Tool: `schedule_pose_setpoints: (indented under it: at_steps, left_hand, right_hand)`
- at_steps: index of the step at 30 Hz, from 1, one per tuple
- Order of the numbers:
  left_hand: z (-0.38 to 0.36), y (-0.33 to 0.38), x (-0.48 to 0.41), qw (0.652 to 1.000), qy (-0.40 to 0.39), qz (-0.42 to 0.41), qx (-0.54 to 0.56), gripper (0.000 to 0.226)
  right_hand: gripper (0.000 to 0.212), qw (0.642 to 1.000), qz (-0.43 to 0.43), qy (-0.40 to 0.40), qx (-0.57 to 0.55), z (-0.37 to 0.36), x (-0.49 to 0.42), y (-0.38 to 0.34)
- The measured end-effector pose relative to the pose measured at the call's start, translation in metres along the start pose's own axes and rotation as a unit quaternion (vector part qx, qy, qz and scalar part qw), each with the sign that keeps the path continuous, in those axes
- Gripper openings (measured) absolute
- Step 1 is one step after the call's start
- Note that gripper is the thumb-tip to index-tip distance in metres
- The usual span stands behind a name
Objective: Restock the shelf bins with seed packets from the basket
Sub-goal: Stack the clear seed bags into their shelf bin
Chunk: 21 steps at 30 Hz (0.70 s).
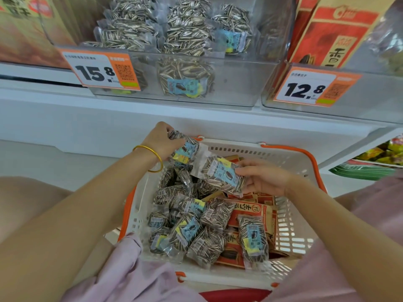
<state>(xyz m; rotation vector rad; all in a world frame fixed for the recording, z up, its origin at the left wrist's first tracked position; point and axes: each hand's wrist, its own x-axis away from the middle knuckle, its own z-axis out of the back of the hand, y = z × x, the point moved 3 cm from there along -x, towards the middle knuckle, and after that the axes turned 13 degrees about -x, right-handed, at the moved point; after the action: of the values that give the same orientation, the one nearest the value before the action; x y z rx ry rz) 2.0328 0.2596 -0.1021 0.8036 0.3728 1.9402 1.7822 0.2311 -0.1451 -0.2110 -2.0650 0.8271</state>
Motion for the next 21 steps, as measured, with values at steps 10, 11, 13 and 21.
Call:
schedule_pose_setpoints:
  at_steps: [10, 11, 13, 21]
  left_hand:
    - [0.001, 0.006, 0.006, 0.998, -0.023, -0.026, 0.049, 0.037]
    - [0.000, 0.007, 0.007, 0.997, -0.033, -0.026, 0.058, 0.034]
    - [-0.001, 0.010, 0.010, 0.995, -0.059, -0.019, 0.079, 0.029]
    - [-0.014, 0.024, 0.028, 0.961, -0.213, -0.005, 0.179, 0.040]
  right_hand:
    - [0.036, 0.956, 0.169, 0.143, 0.194, -0.008, 0.011, -0.031]
    - [0.033, 0.950, 0.197, 0.137, 0.202, -0.014, 0.014, -0.035]
    - [0.028, 0.940, 0.237, 0.107, 0.223, -0.028, 0.020, -0.041]
    - [0.053, 0.927, 0.317, 0.096, 0.178, -0.061, 0.012, -0.048]
